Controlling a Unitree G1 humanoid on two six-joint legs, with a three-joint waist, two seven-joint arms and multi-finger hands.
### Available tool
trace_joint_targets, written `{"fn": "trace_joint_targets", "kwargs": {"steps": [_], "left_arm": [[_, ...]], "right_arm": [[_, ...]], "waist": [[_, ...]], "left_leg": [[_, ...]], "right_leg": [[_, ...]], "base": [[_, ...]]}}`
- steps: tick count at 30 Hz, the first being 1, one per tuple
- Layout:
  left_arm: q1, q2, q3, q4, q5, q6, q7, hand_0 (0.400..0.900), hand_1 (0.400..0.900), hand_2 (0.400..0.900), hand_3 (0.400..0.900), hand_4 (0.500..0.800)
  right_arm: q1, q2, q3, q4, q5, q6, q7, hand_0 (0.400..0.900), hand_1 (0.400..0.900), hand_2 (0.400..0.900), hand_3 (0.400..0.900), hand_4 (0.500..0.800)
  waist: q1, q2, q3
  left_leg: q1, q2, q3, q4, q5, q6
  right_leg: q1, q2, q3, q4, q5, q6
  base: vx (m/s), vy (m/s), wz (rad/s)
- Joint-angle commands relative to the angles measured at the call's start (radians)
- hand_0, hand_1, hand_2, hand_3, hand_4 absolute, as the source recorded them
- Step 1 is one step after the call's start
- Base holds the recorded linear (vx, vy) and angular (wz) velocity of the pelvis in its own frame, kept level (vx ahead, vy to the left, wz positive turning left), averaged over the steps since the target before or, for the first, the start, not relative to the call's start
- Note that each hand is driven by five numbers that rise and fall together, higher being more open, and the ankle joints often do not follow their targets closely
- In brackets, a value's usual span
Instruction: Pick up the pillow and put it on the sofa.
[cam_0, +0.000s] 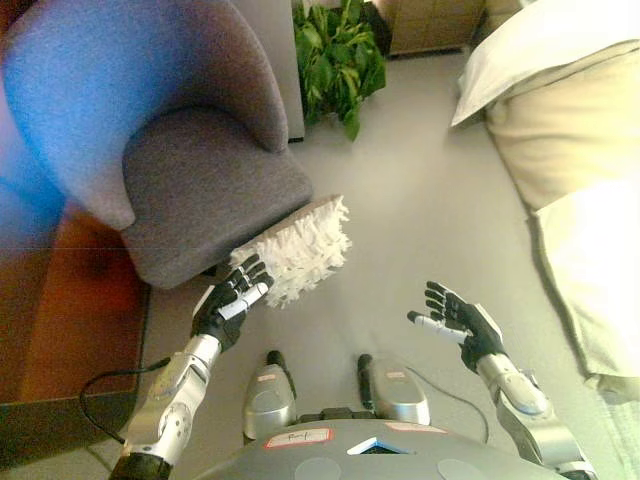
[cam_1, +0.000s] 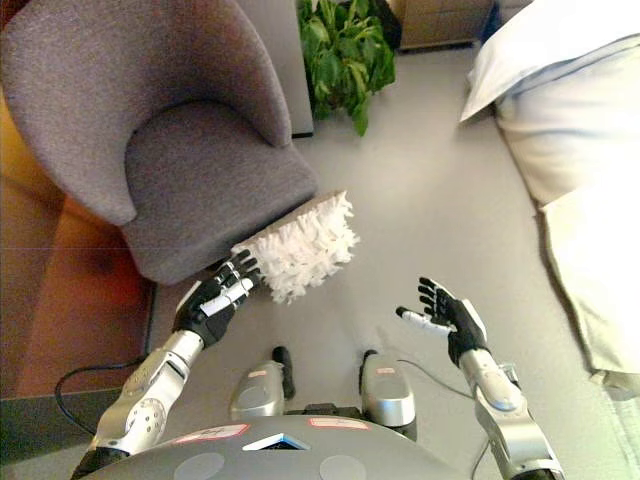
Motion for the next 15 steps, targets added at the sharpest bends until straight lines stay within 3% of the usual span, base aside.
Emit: {"fn": "trace_joint_targets", "kwargs": {"steps": [1,5,8,12,15], "left_arm": [[0.017,0.076,0.08,-0.093,-0.025,-0.146,-0.034,0.9,0.9,0.9,0.9,0.8],[-0.001,0.094,0.083,-0.079,-0.03,-0.136,-0.012,0.9,0.9,0.9,0.9,0.8],[-0.006,0.114,0.093,-0.097,-0.022,-0.126,-0.029,0.9,0.9,0.9,0.9,0.8],[-0.028,0.136,0.099,-0.095,-0.011,-0.109,-0.025,0.9,0.9,0.9,0.9,0.8],[-0.043,0.143,0.086,-0.085,0.002,-0.113,-0.026,0.9,0.9,0.9,0.9,0.8]], "right_arm": [[-0.025,0.0,-0.04,-0.095,0.03,-0.124,0.028,0.9,0.9,0.9,0.9,0.8],[-0.033,0.005,-0.049,-0.123,0.068,-0.085,0.03,0.9,0.9,0.9,0.9,0.8],[-0.032,0.038,-0.055,-0.136,0.069,-0.073,0.056,0.9,0.9,0.9,0.9,0.8],[-0.058,0.068,-0.037,-0.154,0.064,-0.047,0.016,0.9,0.9,0.9,0.9,0.8],[-0.059,0.095,-0.015,-0.172,0.051,-0.058,-0.023,0.9,0.9,0.9,0.9,0.8]], "waist": [[0.047,-0.094,-0.022],[0.036,-0.09,-0.036],[0.042,-0.113,-0.056],[0.062,-0.134,-0.087],[0.066,-0.121,-0.107]], "left_leg": [[-0.183,0.022,0.021,-0.16,0.349,-0.028],[-0.151,0.037,0.096,-0.123,0.27,0.008],[-0.12,0.01,0.098,-0.084,0.219,0.049],[-0.106,-0.049,0.093,-0.067,0.166,0.101],[-0.055,-0.098,0.096,-0.09,0.122,0.141]], "right_leg": [[0.362,0.003,-0.092,-0.273,0.066,0.018],[0.376,-0.036,-0.121,-0.203,0.031,0.053],[0.387,-0.097,-0.151,-0.156,0.042,0.1],[0.36,-0.155,-0.16,-0.027,0.135,0.144],[0.245,-0.192,-0.162,0.25,0.264,0.157]], "base": [[0.39,0.199,-0.37],[0.39,0.21,-0.18],[0.36,0.233,-0.06],[0.28,0.229,-0.01],[0.25,0.302,0.07]]}}
